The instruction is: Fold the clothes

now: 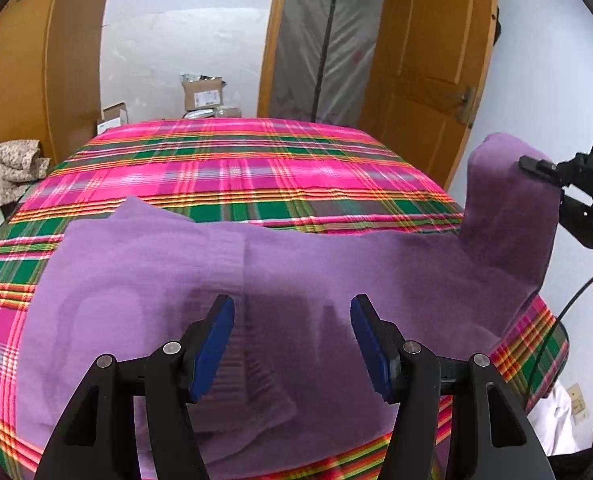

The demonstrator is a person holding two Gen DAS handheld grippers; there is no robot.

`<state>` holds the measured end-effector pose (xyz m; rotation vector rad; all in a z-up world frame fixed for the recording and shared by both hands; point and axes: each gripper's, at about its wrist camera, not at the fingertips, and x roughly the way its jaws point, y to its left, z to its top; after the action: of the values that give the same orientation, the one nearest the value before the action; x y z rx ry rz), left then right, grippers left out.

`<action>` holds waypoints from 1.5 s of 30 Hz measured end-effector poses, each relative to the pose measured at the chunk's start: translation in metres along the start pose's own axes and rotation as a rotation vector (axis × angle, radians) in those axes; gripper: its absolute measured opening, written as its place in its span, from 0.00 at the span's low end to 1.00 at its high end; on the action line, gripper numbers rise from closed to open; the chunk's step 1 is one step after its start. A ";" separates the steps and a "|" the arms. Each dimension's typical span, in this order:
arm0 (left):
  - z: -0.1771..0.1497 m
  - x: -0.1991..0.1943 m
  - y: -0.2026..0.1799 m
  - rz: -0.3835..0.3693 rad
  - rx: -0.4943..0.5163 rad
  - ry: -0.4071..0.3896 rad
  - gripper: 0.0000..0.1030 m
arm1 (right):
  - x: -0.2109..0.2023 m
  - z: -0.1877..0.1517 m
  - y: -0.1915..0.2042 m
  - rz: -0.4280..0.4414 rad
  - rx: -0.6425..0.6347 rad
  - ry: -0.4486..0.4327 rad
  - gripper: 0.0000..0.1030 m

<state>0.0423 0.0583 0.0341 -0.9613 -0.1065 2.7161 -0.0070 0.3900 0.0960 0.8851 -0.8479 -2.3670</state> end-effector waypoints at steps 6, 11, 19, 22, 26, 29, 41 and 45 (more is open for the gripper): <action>0.000 -0.010 0.015 0.027 -0.022 -0.017 0.61 | 0.057 -0.034 0.033 -0.038 -0.134 0.148 0.10; -0.001 -0.018 0.026 0.055 -0.041 -0.031 0.61 | 0.095 -0.063 0.045 -0.066 -0.223 0.265 0.11; -0.003 -0.027 0.033 0.072 -0.059 -0.043 0.61 | 0.103 -0.086 0.063 -0.035 -0.345 0.347 0.38; -0.002 -0.029 0.034 0.072 -0.060 -0.049 0.61 | 0.100 -0.093 0.066 -0.001 -0.373 0.382 0.38; -0.002 -0.030 0.033 0.066 -0.061 -0.051 0.61 | 0.090 -0.096 0.069 0.036 -0.386 0.399 0.38; -0.002 -0.028 0.030 0.033 -0.065 -0.044 0.61 | 0.071 -0.090 0.065 0.046 -0.370 0.363 0.38; -0.003 0.008 -0.009 -0.108 0.002 0.036 0.61 | -0.039 -0.057 -0.004 -0.140 -0.232 0.110 0.40; -0.003 0.027 -0.015 -0.092 0.006 0.081 0.61 | -0.026 -0.076 -0.029 -0.162 -0.154 0.174 0.40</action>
<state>0.0270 0.0801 0.0176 -1.0364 -0.1244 2.5889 0.0585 0.3970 0.0411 1.1118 -0.5354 -2.4103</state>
